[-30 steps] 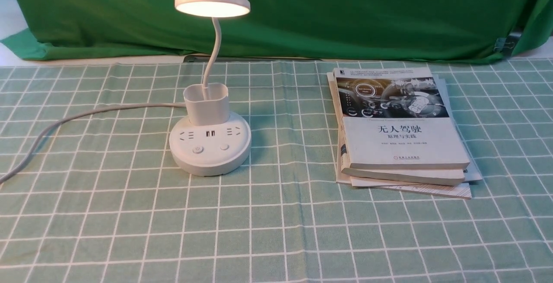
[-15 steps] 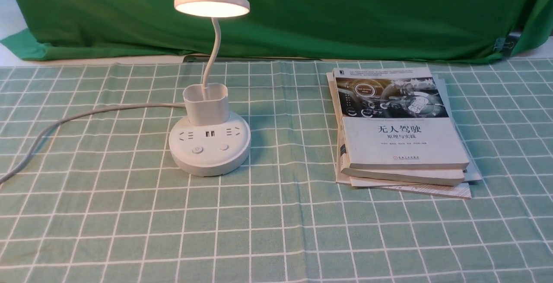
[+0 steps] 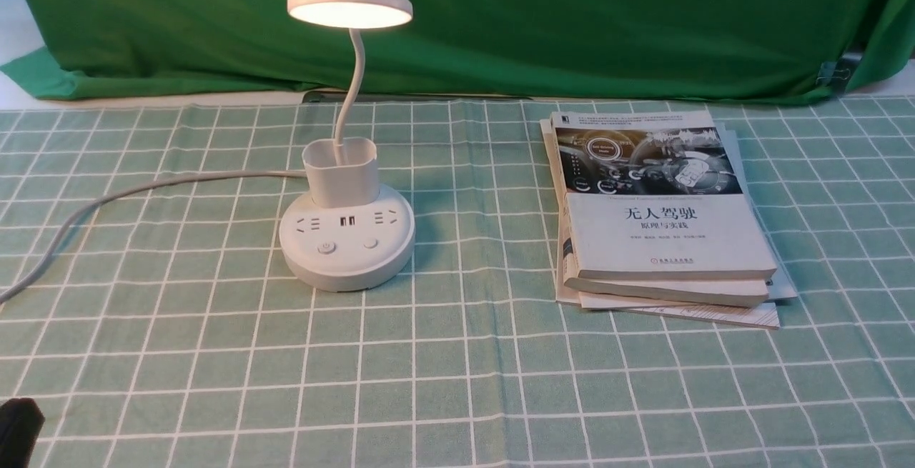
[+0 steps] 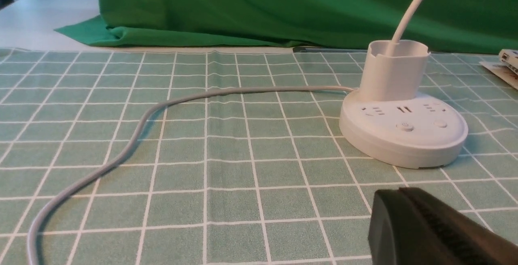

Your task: Turn on the table lamp.

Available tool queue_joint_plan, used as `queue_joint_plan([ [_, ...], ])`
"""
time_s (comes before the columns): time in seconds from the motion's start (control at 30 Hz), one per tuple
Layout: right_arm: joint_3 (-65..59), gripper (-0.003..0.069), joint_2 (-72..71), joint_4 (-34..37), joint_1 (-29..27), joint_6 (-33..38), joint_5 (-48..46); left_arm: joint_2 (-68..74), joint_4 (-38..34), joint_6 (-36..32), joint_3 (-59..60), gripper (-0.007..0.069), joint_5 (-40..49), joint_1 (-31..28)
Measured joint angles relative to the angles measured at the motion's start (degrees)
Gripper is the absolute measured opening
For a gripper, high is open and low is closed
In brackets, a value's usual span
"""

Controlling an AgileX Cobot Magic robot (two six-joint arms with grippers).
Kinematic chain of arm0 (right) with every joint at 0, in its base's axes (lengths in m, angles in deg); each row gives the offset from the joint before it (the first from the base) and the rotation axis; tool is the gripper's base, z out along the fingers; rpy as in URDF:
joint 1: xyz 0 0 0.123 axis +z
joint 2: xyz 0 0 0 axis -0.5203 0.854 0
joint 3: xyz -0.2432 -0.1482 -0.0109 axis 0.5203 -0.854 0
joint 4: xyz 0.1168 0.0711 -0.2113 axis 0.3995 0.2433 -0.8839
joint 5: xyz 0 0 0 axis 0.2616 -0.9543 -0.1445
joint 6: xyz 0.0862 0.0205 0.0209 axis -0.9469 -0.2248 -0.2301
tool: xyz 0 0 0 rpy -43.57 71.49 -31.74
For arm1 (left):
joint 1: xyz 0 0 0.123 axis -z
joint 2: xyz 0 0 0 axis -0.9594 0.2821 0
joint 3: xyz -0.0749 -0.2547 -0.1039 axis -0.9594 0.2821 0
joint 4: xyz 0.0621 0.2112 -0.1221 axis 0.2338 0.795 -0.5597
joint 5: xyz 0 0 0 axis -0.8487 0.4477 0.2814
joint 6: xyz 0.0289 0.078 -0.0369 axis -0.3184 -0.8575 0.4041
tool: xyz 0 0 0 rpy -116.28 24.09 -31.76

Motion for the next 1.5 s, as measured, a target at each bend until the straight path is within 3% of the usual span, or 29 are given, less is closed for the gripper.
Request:
queue_joint_plan([
  [1.5,0.0,0.0239,0.0,0.0,0.0,0.0,0.0,-0.1,1.0,1.1,0.0,0.0002,0.4,0.4],
])
